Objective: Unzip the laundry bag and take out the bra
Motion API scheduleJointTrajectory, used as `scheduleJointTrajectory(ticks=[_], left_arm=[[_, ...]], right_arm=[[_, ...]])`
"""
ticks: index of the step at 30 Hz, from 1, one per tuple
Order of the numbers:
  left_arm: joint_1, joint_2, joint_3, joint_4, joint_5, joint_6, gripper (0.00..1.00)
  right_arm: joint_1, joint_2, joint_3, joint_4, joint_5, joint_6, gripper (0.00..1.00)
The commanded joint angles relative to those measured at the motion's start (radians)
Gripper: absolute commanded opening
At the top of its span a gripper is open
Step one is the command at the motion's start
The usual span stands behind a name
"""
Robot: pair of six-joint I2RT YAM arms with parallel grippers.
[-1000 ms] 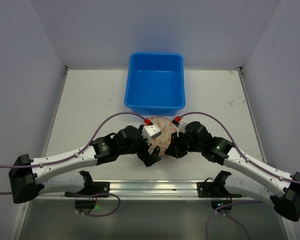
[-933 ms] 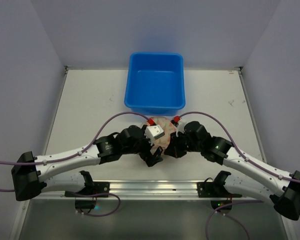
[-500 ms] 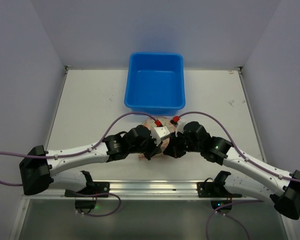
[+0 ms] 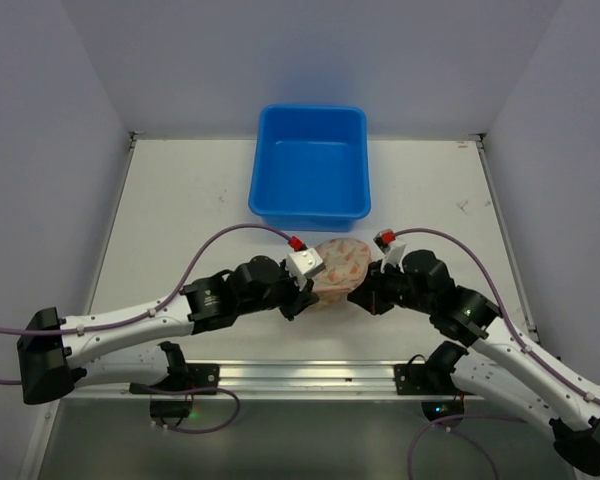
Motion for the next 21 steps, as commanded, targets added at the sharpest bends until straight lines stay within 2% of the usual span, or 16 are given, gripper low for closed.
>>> scheduleJointTrajectory(ticks=[1,2,3,4,6,7,18,21], left_arm=[[0.015,-0.031,-0.039,-0.117,-0.141,-0.019,0.27],[0.017,-0.029,-0.036,-0.117,-0.141,-0.015,0.38],[0.017,-0.028,-0.027,-0.117,-0.135,-0.012,0.54],[0.017,-0.026,-0.021,-0.116,-0.132,-0.009,0.83],[0.017,-0.022,-0.001,-0.108,-0.101,0.008,0.97],[0.015,-0.019,0.005,-0.103,-0.086,0.014,1.0],[0.013,0.09,0.107,-0.044,0.094,0.122,1.0],[0.013,0.13,0.114,-0.033,0.111,0.128,0.94]], right_arm=[[-0.024,-0.022,0.02,-0.097,0.031,-0.049,0.0],[-0.023,-0.016,0.025,-0.085,0.016,-0.053,0.0],[-0.024,0.001,0.034,-0.078,-0.003,-0.056,0.0],[-0.024,0.01,0.039,-0.068,-0.021,-0.058,0.0],[-0.018,0.044,0.046,-0.031,-0.073,-0.06,0.0],[-0.012,0.054,0.05,-0.019,-0.083,-0.058,0.0],[0.122,0.234,0.122,0.077,-0.094,-0.044,0.0],[0.131,0.251,0.126,0.087,-0.089,-0.04,0.0]])
